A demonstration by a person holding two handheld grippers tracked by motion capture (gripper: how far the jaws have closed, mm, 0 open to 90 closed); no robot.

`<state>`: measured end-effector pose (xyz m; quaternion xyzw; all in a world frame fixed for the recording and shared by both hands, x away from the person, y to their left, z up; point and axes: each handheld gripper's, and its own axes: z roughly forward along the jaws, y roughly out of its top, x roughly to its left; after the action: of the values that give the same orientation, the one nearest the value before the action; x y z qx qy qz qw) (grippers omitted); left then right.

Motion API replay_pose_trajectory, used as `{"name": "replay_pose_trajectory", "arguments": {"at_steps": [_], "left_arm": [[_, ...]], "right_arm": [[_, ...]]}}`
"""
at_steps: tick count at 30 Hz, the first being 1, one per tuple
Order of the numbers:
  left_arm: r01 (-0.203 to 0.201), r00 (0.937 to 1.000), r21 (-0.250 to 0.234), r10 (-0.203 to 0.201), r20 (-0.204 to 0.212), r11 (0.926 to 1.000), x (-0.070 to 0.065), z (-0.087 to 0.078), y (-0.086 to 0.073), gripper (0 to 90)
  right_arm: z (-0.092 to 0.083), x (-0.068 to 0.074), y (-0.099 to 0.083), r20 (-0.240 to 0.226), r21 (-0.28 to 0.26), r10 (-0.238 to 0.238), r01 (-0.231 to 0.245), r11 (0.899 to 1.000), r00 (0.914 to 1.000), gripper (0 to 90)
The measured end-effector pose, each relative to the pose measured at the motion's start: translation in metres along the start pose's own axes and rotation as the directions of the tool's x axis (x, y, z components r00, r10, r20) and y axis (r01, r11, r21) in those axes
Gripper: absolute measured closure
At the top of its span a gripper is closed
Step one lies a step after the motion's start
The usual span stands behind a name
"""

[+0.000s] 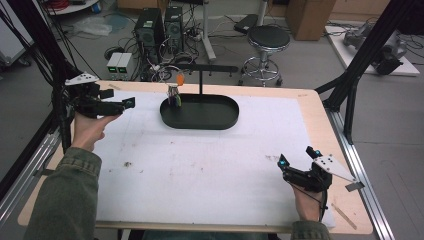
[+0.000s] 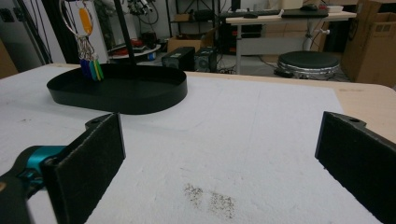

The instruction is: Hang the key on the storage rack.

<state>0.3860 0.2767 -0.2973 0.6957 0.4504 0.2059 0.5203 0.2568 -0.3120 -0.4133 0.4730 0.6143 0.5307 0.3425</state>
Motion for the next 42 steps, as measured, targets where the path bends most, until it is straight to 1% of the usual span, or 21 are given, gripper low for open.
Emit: {"name": "replay_pose_trajectory", "arguments": {"at_steps": [7,11,14,21,25,28,32,35,38,40,42], "left_arm": [[0.006,0.9999,-0.019,-0.006,-0.009,0.9998,0.004,-0.007,-0.011,1.7],[0.0,0.9998,-0.028,-0.001,-0.018,0.9996,0.005,-0.01,-0.017,1.7],[-0.012,0.9997,-0.033,0.011,-0.02,0.9994,0.004,-0.014,-0.023,1.7],[0.003,0.9994,-0.061,-0.005,-0.034,0.9981,0.006,-0.021,-0.04,1.7],[0.005,0.9986,-0.066,-0.009,-0.053,0.9978,0.008,-0.025,-0.052,1.7],[0.017,0.9985,-0.058,-0.02,-0.051,0.9982,0.01,-0.026,-0.06,1.7],[0.014,0.9981,-0.05,-0.017,-0.06,0.9986,0.01,-0.027,-0.072,1.7],[-0.001,0.9981,-0.046,-0.001,-0.061,0.9989,0.009,-0.029,-0.078,1.7],[-0.026,0.9974,-0.067,0.021,-0.068,0.9974,0.007,-0.033,-0.083,1.7],[-0.022,0.9975,-0.086,0.016,-0.069,0.9961,0.007,-0.036,-0.088,1.7],[-0.02,0.9968,-0.096,0.012,-0.079,0.9952,0.006,-0.038,-0.093,1.7]], "right_arm": [[0.0,0.0,0.0,0.001,0.0,0.002,-0.002,1.0,1.0,0.4],[0.0,0.0,0.0,0.001,-0.001,0.001,-0.001,1.0,1.0,0.4],[0.0,0.0,0.0,0.001,-0.001,0.001,-0.001,1.0,1.0,0.4],[0.0,0.0,0.0,0.002,0.0,0.001,-0.001,1.0,1.0,0.4],[0.0,0.0,0.0,0.001,-0.001,0.003,-0.003,1.0,1.0,0.4],[0.0,0.0,0.0,0.002,-0.001,0.001,-0.001,1.0,1.0,0.4],[0.0,0.001,0.0,0.001,0.001,0.007,-0.007,1.0,1.0,0.4],[0.0,0.001,0.0,0.004,-0.001,0.004,-0.004,1.0,1.0,0.4],[0.0,0.001,0.0,0.003,0.003,0.002,-0.002,1.0,1.0,0.4],[0.0,0.001,0.0,0.003,0.001,0.003,-0.003,1.0,1.0,0.4],[0.0,0.001,0.0,0.004,0.0,0.006,-0.006,1.0,1.0,0.4]]}}
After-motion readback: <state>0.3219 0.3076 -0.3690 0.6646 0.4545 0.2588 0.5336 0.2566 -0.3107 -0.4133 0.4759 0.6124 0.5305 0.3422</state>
